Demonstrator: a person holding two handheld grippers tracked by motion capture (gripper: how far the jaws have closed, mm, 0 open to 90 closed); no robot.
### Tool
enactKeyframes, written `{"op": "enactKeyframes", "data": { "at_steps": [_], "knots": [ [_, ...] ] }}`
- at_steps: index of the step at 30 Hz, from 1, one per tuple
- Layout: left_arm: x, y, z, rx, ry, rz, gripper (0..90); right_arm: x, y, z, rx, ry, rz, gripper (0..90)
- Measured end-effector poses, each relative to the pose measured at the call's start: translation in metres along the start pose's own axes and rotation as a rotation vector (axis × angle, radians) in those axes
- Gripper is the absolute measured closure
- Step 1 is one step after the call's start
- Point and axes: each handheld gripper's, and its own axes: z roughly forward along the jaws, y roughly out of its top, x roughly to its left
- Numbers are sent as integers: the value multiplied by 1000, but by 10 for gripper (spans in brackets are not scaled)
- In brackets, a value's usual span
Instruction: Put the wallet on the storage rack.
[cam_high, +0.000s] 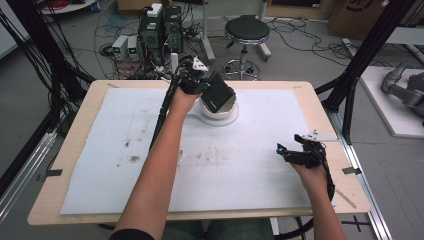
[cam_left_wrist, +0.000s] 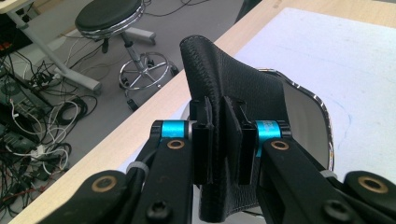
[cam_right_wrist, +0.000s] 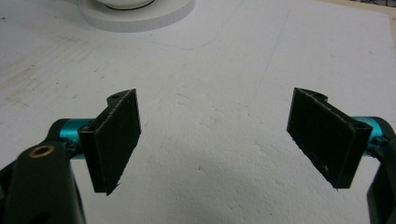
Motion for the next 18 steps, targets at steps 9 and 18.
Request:
{"op": "enactKeyframes", "data": {
  "at_steps": [9,18],
  "knots": [
    [-7,-10,9,21,-16,-16,779,1,0,0,3,1,-5,176],
    [-3,-9,-3,4,-20,-91,387,1,0,2,3,2,-2,176]
  ]
}}
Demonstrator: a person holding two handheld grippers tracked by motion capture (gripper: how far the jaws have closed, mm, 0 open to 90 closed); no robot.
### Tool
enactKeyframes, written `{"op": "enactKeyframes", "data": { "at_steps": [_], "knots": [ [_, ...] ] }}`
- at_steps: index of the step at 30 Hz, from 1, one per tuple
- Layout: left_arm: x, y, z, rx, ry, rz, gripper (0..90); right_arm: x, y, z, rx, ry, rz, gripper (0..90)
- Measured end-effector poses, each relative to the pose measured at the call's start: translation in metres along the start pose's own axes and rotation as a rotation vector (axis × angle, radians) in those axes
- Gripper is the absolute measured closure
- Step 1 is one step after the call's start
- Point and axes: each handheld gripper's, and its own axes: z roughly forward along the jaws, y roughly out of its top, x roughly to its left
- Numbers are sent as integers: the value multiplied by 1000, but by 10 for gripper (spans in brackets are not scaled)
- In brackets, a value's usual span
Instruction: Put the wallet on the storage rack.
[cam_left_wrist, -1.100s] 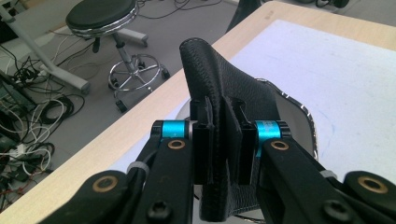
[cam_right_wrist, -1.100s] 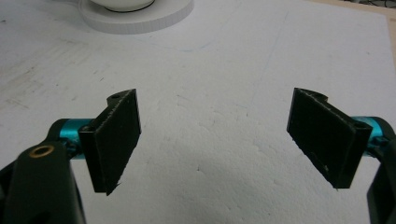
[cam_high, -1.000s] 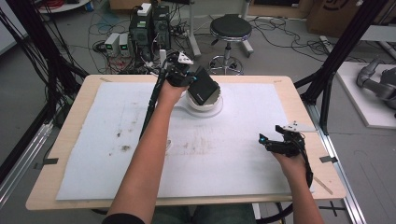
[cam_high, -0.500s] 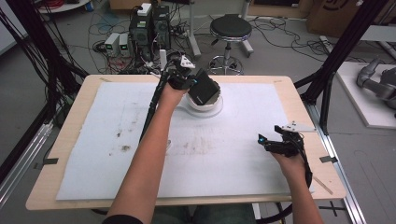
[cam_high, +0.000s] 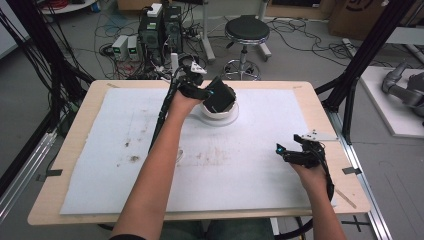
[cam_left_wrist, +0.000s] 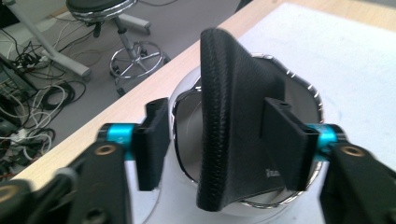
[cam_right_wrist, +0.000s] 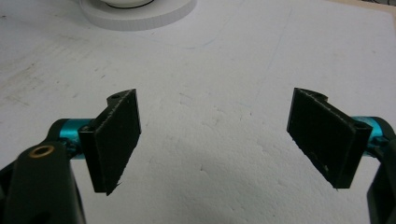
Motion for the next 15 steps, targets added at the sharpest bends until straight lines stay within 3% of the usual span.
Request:
{"op": "enactKeyframes", "data": {
  "at_steps": [2,9,12,15],
  "knots": [
    [-1,3,-11,-27,-2,-2,345,1,0,0,-2,1,-2,176],
    [-2,5,-43,-83,-24,-9,320,2,2,0,-9,4,-3,176],
    [-2,-1,-61,-108,-83,-23,291,4,2,0,-9,7,-8,176],
    [-1,-6,-69,-113,-99,-30,290,4,2,0,-11,7,-6,176]
  ]
}}
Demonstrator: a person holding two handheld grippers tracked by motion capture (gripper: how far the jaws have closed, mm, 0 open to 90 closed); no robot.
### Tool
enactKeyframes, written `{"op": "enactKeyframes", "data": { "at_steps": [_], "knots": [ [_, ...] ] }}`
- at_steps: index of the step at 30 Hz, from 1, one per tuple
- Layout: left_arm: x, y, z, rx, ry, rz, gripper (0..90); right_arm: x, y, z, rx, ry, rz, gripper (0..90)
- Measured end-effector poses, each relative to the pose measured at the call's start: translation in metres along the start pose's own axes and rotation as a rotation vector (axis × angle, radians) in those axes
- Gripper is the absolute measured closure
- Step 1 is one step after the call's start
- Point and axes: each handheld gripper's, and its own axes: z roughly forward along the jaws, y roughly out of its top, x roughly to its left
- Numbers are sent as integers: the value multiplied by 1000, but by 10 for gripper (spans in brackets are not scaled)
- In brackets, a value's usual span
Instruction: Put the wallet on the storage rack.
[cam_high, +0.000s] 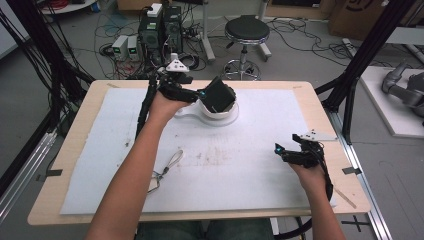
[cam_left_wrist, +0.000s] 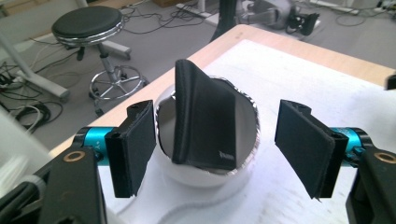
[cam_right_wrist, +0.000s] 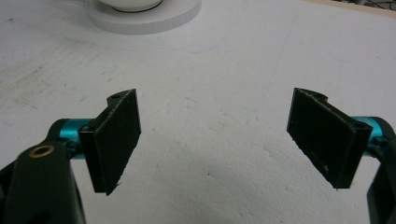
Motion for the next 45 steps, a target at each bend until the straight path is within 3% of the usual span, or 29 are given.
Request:
{"op": "enactKeyframes", "data": {
  "at_steps": [4,16,24,30,37,40,45],
  "knots": [
    [-1,-5,-15,-37,-44,-17,290,1,1,1,0,-1,0,176],
    [-9,-27,-48,-37,-61,0,284,4,3,6,12,3,-18,176],
    [-20,-48,-71,-71,-83,1,279,4,3,6,11,5,-17,176],
    [-28,-70,-89,-101,-81,6,273,5,3,6,13,4,-13,176],
    [-30,-101,-104,-100,-32,2,263,5,3,6,14,2,-22,176],
    [-28,-116,-107,-110,-16,-18,259,5,3,6,13,-1,-21,176],
    [-24,-128,-106,-94,4,-43,235,5,4,8,16,-5,-26,176]
  ]
}}
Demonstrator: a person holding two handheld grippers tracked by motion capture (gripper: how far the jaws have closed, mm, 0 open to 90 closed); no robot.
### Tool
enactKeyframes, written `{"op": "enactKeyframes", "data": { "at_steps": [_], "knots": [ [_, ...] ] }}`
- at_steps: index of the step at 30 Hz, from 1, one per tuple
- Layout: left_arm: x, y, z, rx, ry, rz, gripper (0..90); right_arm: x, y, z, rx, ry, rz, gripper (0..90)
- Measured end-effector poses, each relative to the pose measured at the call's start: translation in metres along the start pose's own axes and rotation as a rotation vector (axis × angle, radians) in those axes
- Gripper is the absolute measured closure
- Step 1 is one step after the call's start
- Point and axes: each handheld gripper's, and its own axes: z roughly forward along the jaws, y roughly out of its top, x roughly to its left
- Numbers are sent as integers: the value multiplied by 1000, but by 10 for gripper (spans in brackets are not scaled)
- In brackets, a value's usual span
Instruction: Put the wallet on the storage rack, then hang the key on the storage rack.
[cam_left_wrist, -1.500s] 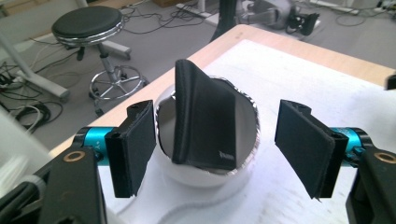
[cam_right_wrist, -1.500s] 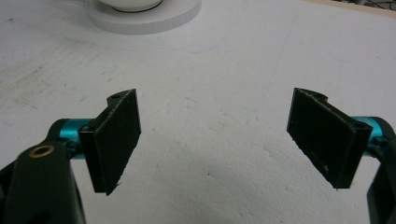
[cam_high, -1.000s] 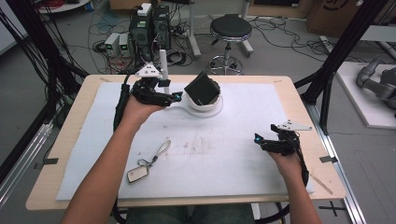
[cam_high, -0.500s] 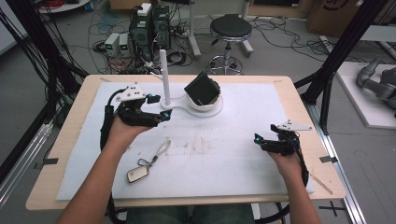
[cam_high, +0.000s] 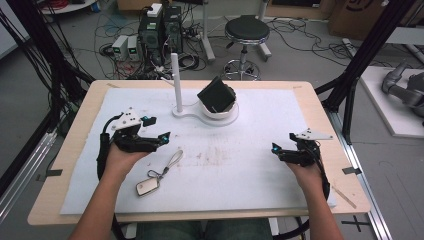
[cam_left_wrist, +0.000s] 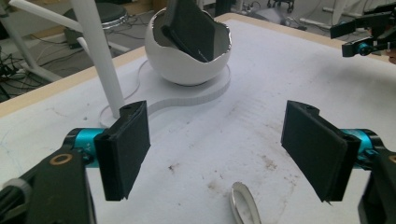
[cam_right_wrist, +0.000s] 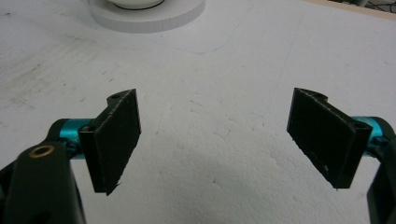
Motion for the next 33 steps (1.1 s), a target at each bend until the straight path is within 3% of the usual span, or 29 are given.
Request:
{"op": "enactKeyframes", "data": {
  "at_steps": [6,10,13,22,25,33],
  "knots": [
    [2,-8,-9,5,-3,4,227,0,2,2,-3,1,1,176],
    [5,-11,-10,-1,12,-34,226,1,1,6,15,-1,-1,176],
    [3,-11,-8,13,10,-18,227,2,2,5,12,2,-14,176],
    [-9,-16,-2,55,-11,-8,226,1,3,1,-4,-4,-5,176],
    [-12,-21,-2,60,-42,-47,226,2,3,2,-3,-3,-6,176],
    [-23,-41,-5,117,-15,-48,226,6,8,7,-10,10,-16,176]
  ]
}}
